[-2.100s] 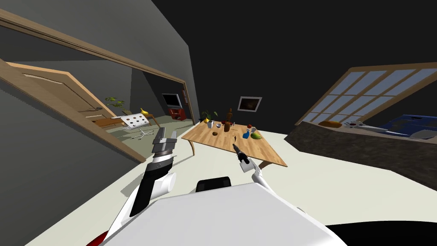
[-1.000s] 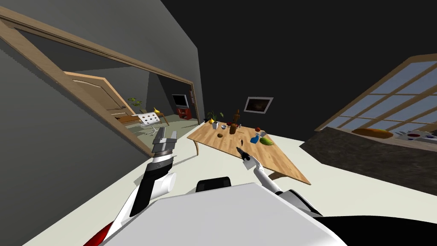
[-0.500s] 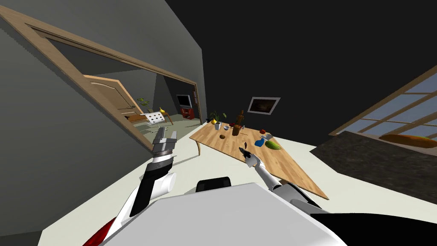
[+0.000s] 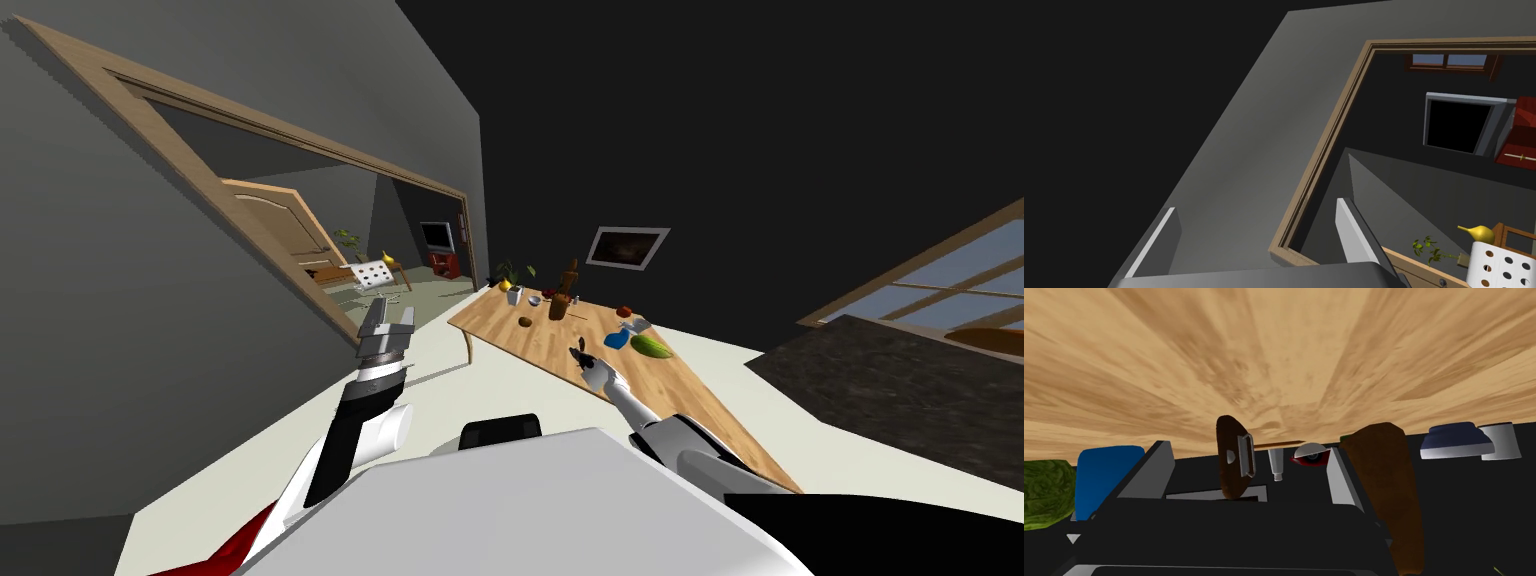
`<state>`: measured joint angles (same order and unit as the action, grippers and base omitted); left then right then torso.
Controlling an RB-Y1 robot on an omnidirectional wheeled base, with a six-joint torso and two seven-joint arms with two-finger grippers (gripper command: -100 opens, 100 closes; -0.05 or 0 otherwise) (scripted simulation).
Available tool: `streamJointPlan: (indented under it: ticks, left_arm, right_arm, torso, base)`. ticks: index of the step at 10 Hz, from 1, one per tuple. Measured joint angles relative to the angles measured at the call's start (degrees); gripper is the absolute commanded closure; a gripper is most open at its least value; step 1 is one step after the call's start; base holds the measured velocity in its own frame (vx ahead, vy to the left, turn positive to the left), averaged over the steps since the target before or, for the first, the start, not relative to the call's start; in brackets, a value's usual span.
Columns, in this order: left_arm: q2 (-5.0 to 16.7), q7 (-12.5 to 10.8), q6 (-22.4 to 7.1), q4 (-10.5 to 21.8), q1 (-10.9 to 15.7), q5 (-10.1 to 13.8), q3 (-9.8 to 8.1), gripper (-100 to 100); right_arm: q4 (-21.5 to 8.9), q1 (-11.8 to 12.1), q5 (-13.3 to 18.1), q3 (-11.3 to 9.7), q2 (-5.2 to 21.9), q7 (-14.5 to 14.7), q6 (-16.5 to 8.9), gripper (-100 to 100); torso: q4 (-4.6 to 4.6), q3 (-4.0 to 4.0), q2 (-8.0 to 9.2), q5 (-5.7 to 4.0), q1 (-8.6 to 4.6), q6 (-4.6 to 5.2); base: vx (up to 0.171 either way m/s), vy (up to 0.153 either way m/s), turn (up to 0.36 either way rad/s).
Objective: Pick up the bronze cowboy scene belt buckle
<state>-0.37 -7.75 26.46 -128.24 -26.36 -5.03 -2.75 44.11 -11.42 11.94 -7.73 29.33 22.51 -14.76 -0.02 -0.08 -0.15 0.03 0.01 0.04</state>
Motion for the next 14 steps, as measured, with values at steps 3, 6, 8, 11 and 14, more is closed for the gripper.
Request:
streamJointPlan:
  ticks: [3, 6, 8, 11, 14]
  left_arm:
    - [0.0, 0.0, 0.0, 0.0, 0.0, 0.0, 0.0, 0]
    - [0.0, 0.0, 0.0, 0.0, 0.0, 0.0, 0.0, 0]
    - [0.0, 0.0, 0.0, 0.0, 0.0, 0.0, 0.0, 0]
    - [0.0, 0.0, 0.0, 0.0, 0.0, 0.0, -0.01, 0]
    - [0.0, 0.0, 0.0, 0.0, 0.0, 0.0, 0.0, 0]
  right_arm:
    - [-2.5, -1.6, 1.0, -0.2, 2.8, 1.7, -2.6, -100]
    - [-4.8, -2.9, 1.2, -0.5, 5.4, 2.8, -3.3, -100]
    - [-4.8, -2.9, 1.2, -0.5, 5.4, 2.9, -3.4, -100]
    - [-6.9, -1.8, 4.4, 1.4, 4.8, 1.3, -0.7, -100]
    - [-6.3, -0.8, 5.5, 2.1, 4.5, 0.6, -0.3, 100]
  torso:
    - [-0.01, 0.0, 0.02, -0.01, 0.03, 0.02]
    - [0.02, 0.05, 0.1, 0.0, 0.04, 0.02]
    - [0.03, 0.1, 0.19, -0.01, 0.0, 0.03]
    - [-0.04, -0.08, -0.12, -0.05, -0.15, 0.03]
    - [0.01, 0.07, 0.14, -0.02, -0.02, 0.03]
  base:
    - [0.043, 0.014, 0.047]
    - [0.022, 0.012, 0.043]
    - [0.026, -0.005, 0.011]
    - [0.092, -0.03, 0.021]
    - [0.015, -0.004, -0.003]
